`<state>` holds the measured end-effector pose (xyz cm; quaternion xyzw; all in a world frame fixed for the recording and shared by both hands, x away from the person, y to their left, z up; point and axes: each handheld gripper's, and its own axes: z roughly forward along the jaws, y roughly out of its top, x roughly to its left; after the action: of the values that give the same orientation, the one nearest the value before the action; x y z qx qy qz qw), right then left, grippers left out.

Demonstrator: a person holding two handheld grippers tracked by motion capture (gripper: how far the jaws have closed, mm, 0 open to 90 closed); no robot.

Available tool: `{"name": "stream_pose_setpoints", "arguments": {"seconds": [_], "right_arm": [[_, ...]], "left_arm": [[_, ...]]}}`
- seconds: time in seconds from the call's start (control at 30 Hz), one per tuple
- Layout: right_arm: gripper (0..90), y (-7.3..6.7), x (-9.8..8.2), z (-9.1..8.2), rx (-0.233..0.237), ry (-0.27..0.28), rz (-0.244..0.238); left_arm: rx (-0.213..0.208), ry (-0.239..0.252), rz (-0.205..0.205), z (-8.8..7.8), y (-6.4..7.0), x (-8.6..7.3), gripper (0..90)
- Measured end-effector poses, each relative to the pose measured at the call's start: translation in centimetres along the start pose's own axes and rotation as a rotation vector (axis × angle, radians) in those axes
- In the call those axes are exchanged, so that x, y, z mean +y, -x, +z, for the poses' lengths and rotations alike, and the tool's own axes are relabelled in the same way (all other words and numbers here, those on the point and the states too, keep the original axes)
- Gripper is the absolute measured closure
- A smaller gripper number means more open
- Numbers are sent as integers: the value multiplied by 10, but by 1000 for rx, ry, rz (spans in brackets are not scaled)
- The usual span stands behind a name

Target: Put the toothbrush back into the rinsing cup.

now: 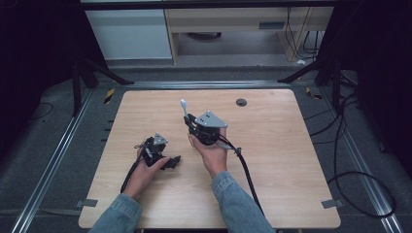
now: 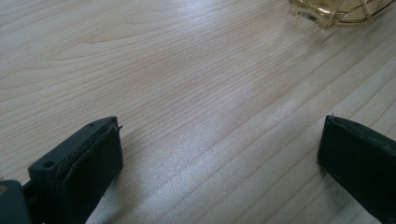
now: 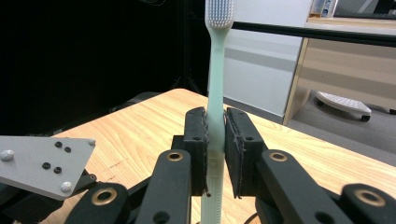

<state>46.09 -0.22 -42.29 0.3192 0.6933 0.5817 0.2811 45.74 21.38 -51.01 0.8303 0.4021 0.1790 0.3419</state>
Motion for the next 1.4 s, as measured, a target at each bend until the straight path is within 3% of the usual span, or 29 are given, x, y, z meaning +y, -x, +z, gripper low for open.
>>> {"name": "stream_pose_setpoints", "arguments": {"seconds": [0.67, 1.4], "right_arm": [[794, 0, -16, -2, -18, 21, 29], [794, 0, -28, -3, -25, 49, 25]], "left_arm": [[-1, -3, 0, 0, 0, 0, 0], [0, -3, 0, 0, 0, 0, 0]]}}
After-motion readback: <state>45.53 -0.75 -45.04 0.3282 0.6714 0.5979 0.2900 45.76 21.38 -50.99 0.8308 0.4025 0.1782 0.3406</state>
